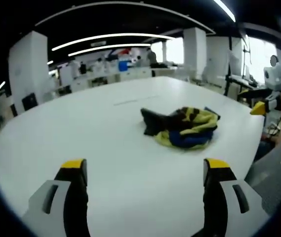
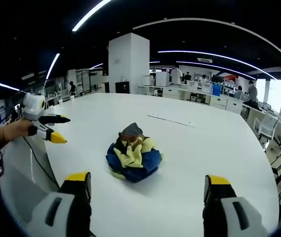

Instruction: Fold the garment on the visible template until the final outline fits inside the template.

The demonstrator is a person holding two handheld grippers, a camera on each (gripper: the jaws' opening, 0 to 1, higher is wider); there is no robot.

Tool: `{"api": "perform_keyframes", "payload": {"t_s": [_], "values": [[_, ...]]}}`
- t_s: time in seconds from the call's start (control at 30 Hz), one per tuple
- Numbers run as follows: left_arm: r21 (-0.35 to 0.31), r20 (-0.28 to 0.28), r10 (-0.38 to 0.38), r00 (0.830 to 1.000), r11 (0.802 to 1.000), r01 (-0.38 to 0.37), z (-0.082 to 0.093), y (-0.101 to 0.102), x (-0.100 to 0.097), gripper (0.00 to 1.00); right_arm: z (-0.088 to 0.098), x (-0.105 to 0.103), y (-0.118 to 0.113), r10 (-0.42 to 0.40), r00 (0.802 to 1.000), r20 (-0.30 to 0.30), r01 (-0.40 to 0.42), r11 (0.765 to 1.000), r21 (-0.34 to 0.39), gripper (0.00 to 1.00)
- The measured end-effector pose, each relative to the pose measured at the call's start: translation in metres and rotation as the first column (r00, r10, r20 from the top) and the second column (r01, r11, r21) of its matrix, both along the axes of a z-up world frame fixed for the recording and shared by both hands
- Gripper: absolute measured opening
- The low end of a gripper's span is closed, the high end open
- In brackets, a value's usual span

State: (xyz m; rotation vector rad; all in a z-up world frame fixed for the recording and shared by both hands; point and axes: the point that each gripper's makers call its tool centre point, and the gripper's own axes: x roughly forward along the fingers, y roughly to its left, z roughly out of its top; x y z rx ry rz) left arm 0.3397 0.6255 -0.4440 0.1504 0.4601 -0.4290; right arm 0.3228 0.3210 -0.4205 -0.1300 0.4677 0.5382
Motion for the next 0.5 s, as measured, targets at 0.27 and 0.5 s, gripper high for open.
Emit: {"api": "perform_keyframes", "payload": {"t_s": [0.27, 0.5], "values": [[0.049, -0.004, -0.017, 1.0, 0.999, 0.017, -0.0036, -0.0021, -0.0015, 0.93, -0.0001, -0.0009, 0.0008, 0.002, 1.0, 0.004, -0.002, 1.0, 0.01, 0.95], [0.035, -0.004, -0.022, 1.0, 0.999, 0.022, -0.0032, -0.003, -0.0019, 0.91, -0.0057, -0.0031, 0.0079, 0.032, 0.999, -0.005, -0.032, 0.999, 0.01, 0.94]]}}
